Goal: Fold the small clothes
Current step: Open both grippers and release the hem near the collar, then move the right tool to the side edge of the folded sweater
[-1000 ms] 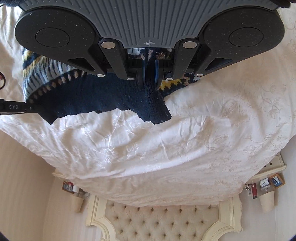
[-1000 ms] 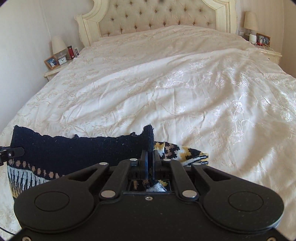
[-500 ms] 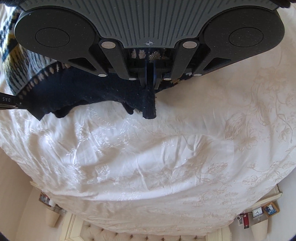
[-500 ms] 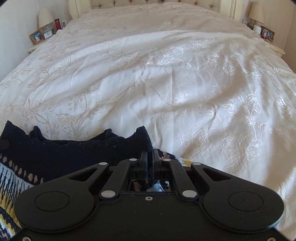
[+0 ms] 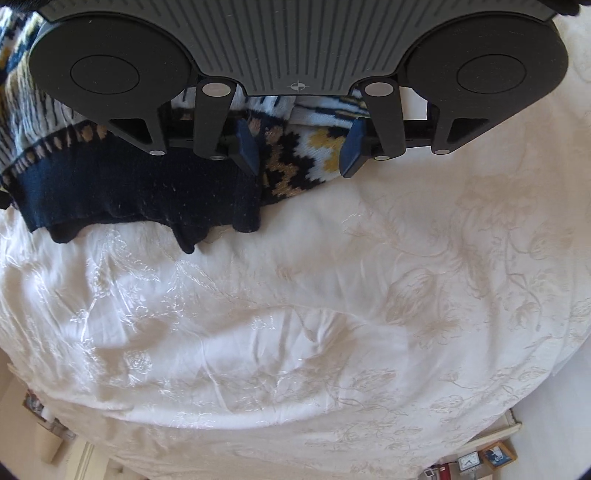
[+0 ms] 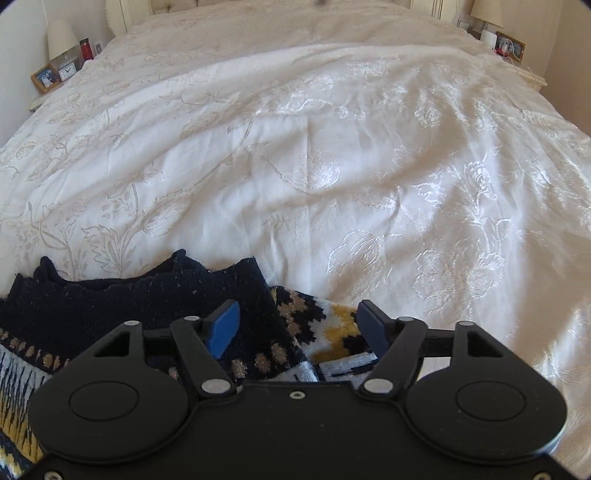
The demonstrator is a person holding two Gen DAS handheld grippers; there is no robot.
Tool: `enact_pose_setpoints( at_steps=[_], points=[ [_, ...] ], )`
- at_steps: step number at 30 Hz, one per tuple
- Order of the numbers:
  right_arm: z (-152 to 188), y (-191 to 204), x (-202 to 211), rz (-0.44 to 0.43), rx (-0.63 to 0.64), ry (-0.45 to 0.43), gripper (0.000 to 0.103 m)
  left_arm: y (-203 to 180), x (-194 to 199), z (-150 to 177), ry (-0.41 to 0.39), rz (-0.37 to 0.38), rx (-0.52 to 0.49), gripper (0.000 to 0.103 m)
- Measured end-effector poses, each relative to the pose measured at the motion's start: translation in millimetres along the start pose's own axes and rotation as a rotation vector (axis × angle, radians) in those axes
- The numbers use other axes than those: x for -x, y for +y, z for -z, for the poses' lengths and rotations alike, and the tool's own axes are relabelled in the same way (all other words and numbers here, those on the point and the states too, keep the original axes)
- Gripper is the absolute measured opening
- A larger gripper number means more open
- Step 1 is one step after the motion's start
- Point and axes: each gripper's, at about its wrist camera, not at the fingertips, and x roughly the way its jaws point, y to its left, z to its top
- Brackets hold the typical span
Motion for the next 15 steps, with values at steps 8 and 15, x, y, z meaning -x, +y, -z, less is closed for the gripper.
enact_pose_setpoints(
  at_steps=[8, 15],
  points=[
    [31, 54, 44, -0.092, 0.179, -0.026, 0.102, -14, 36, 35, 0.092, -0.035, 0.012, 0.059],
    [75, 112, 47, -0.128, 0.303, 0.043, 0.102, -16, 36, 69, 0.194, -0.073, 0.031, 0.077]
  ],
)
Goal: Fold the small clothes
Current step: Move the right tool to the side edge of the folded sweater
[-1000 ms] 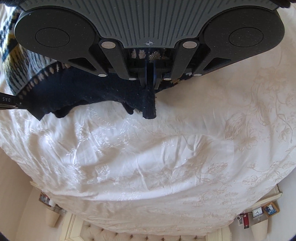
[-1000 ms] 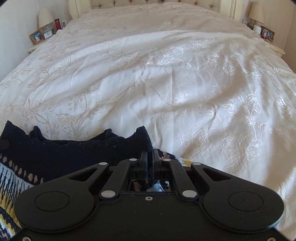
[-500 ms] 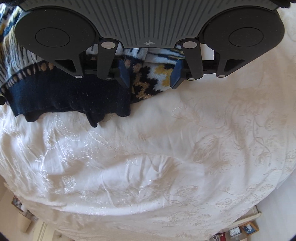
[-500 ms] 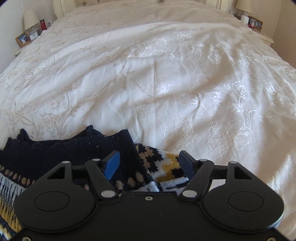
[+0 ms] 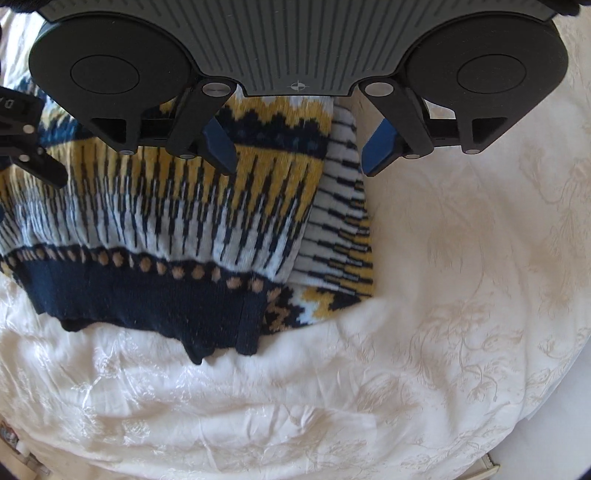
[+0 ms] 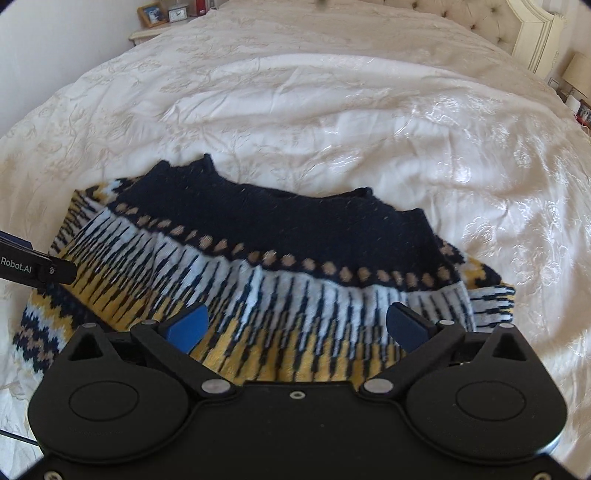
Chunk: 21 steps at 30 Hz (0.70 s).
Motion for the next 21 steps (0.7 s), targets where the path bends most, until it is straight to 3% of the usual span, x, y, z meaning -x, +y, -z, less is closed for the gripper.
enact_pose_setpoints(
  at_steps=[6, 14, 21],
  points=[
    [17, 24, -31, 0.068, 0.042, 0.120, 0.102, 5, -23, 15, 0.085, 0.008, 0.013, 0.079],
    [19, 28, -46, 0.093, 0.015, 0.167, 0.103, 22, -48, 15, 0.140, 0.059, 0.090, 0.097],
    [20, 26, -49, 0.080, -0.020, 0.169, 0.103, 42, -70, 15, 0.164, 0.131, 0.144, 0.103]
  ],
)
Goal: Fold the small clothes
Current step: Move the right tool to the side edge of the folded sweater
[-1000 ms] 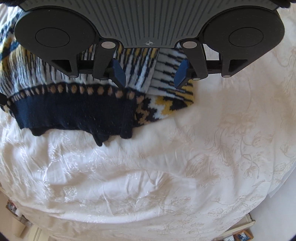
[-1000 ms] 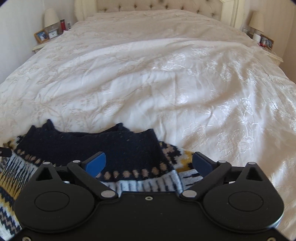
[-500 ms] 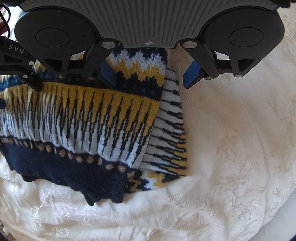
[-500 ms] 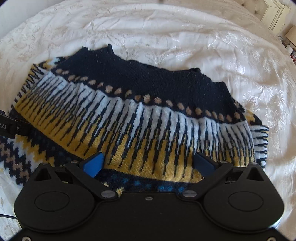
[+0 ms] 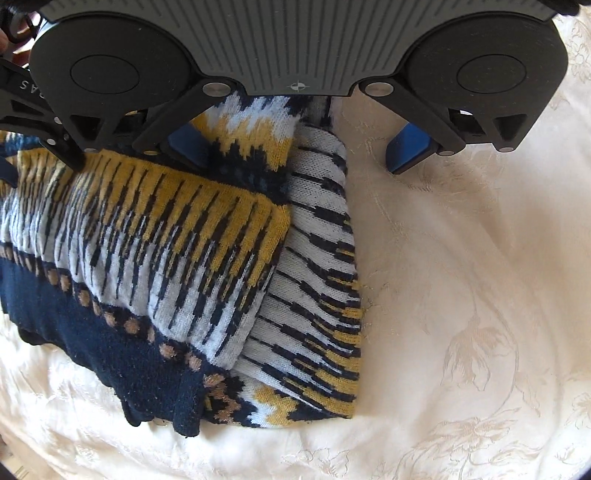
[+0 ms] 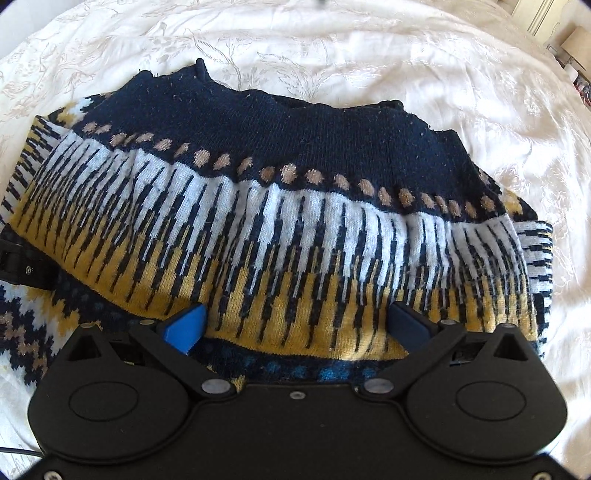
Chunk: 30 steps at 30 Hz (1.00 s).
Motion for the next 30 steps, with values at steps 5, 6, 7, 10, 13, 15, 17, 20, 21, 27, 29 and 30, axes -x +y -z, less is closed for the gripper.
enact_pose_setpoints(
  at_steps=[5, 6, 7, 10, 13, 15, 17, 20, 21, 27, 29, 30],
  points=[
    [-4, -2, -3, -0.021, -0.016, -0.013, 0.103, 12, -5, 3, -0.025, 0.033, 0.029, 0.103],
    [-3, -2, -3, -0.023, -0.022, -0.022, 0.103, 12, -4, 8, -0.044, 0.037, 0.044, 0.103],
    [-1, -3, 0, -0.024, -0.031, -0.037, 0.103, 10, -3, 13, -0.064, 0.039, 0.046, 0.103],
    [8, -4, 2, -0.031, -0.040, -0.064, 0.103, 9, -1, 24, -0.108, 0.044, 0.039, 0.103],
    [5, -7, 1, -0.048, -0.041, -0.046, 0.103, 7, 1, 26, -0.095, 0.037, 0.037, 0.103],
    [2, -13, 2, -0.075, -0.035, -0.036, 0.103, 6, 4, 24, -0.082, 0.040, 0.047, 0.103],
    [-2, -22, 5, -0.122, -0.028, -0.044, 0.103, 4, 14, 23, -0.108, 0.051, 0.070, 0.087],
    [-3, -40, 18, -0.203, -0.034, -0.065, 0.102, -5, 41, 33, -0.155, -0.001, 0.090, 0.080],
    [-3, -47, 25, -0.223, -0.041, -0.080, 0.102, -11, 52, 38, -0.181, -0.019, 0.089, 0.080],
    [20, -105, 72, -0.272, -0.162, -0.196, 0.102, -83, 92, 42, -0.285, -0.051, -0.074, 0.080],
    [26, -125, 79, -0.261, -0.209, -0.192, 0.102, -109, 92, 37, -0.291, -0.045, -0.126, 0.080],
    [27, -135, 80, -0.254, -0.230, -0.182, 0.102, -122, 89, 35, -0.285, -0.039, -0.143, 0.080]
  ],
)
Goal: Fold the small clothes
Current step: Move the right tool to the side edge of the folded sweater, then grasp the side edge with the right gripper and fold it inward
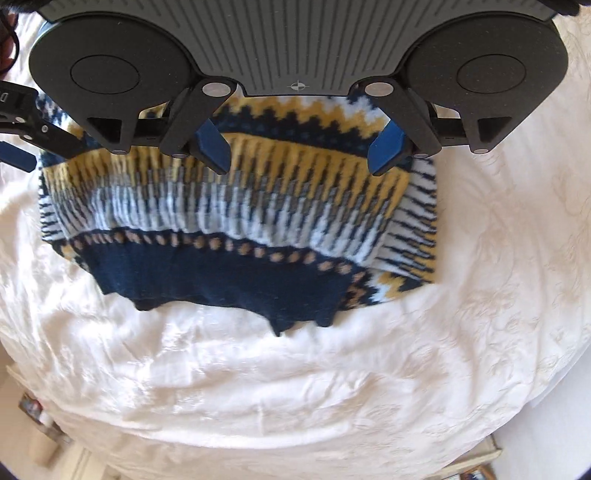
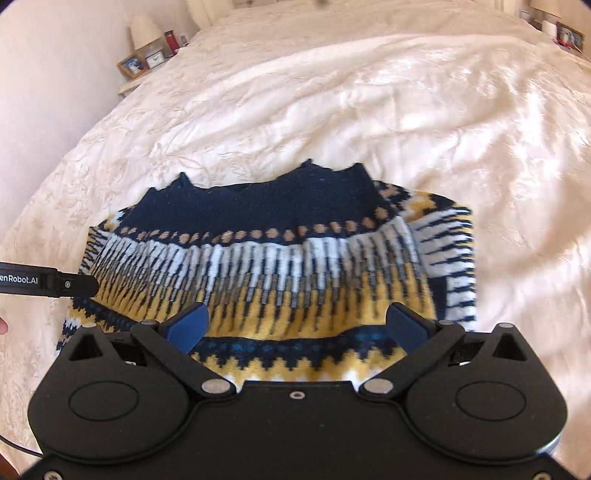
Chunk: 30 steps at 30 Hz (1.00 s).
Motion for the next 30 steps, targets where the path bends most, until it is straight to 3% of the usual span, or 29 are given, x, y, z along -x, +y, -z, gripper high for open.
enact_pose_setpoints(
  at_steps=[3, 9, 12, 16, 21, 26, 30],
  points=[
    [-1, -30, 5, 0.016, -0.047, 0.014, 0.102, -28, -14, -5, 0.027, 0.017, -0.014, 0.080],
    [1, -76, -5, 0.040, -0.096, 0.048, 0.102, -47, -43, -6, 0.100, -0.028, -0.015, 0.080],
    [1, -94, -18, -0.032, -0.150, 0.088, 0.102, -48, -67, -6, 0.163, -0.075, -0.014, 0.080],
    [6, -112, -42, -0.152, -0.267, 0.171, 0.102, -47, -85, -4, 0.185, -0.090, -0.001, 0.090],
    [9, -117, -61, -0.234, -0.283, 0.157, 0.103, -49, -94, -8, 0.197, -0.105, -0.001, 0.099],
    [5, -113, -69, -0.371, -0.311, 0.143, 0.101, -50, -98, -10, 0.209, -0.107, -0.003, 0.103],
    [5, -94, -69, -0.318, -0.225, 0.131, 0.086, -50, -98, -10, 0.212, -0.101, -0.002, 0.103]
  ],
)
